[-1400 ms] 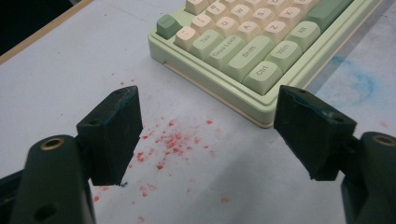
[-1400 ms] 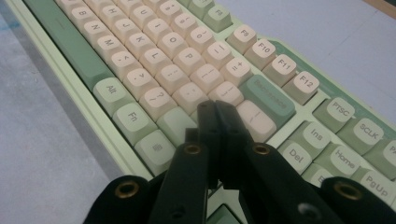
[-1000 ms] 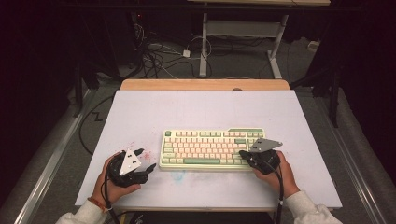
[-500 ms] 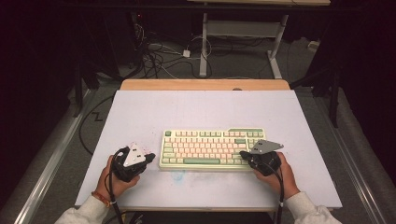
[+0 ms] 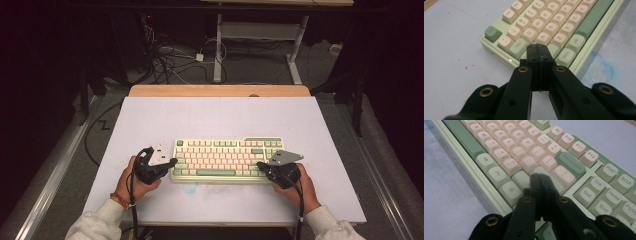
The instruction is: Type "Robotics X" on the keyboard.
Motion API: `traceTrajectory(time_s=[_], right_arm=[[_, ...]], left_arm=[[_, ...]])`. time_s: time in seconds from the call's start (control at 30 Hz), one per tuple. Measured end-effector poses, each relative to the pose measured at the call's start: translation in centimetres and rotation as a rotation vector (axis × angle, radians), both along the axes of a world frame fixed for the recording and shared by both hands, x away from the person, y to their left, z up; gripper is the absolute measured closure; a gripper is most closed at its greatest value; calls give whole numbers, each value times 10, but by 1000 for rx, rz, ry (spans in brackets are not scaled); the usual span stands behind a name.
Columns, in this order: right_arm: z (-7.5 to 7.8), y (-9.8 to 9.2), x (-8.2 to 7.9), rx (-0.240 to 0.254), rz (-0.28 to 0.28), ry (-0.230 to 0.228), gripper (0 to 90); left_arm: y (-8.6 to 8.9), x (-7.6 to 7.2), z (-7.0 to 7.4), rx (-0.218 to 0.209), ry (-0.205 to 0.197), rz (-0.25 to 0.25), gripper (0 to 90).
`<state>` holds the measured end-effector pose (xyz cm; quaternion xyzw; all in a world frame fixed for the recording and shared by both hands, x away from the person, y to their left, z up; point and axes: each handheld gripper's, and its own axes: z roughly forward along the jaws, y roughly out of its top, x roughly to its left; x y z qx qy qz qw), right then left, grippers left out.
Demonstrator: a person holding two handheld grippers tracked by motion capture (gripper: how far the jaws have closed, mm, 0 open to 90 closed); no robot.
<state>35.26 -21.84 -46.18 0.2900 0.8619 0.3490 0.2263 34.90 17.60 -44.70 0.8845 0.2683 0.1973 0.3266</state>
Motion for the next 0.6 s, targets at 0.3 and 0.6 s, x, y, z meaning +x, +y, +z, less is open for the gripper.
traceTrajectory(time_s=[0.3, 0.6], right_arm=[[0, 0, 0, 0, -1, -3, 900], [-1, 0, 0, 1, 2, -5, 900]], left_arm=[[-34, 21, 9, 27, -2, -51, 877], [-67, 45, 11, 42, 26, -111, 877]])
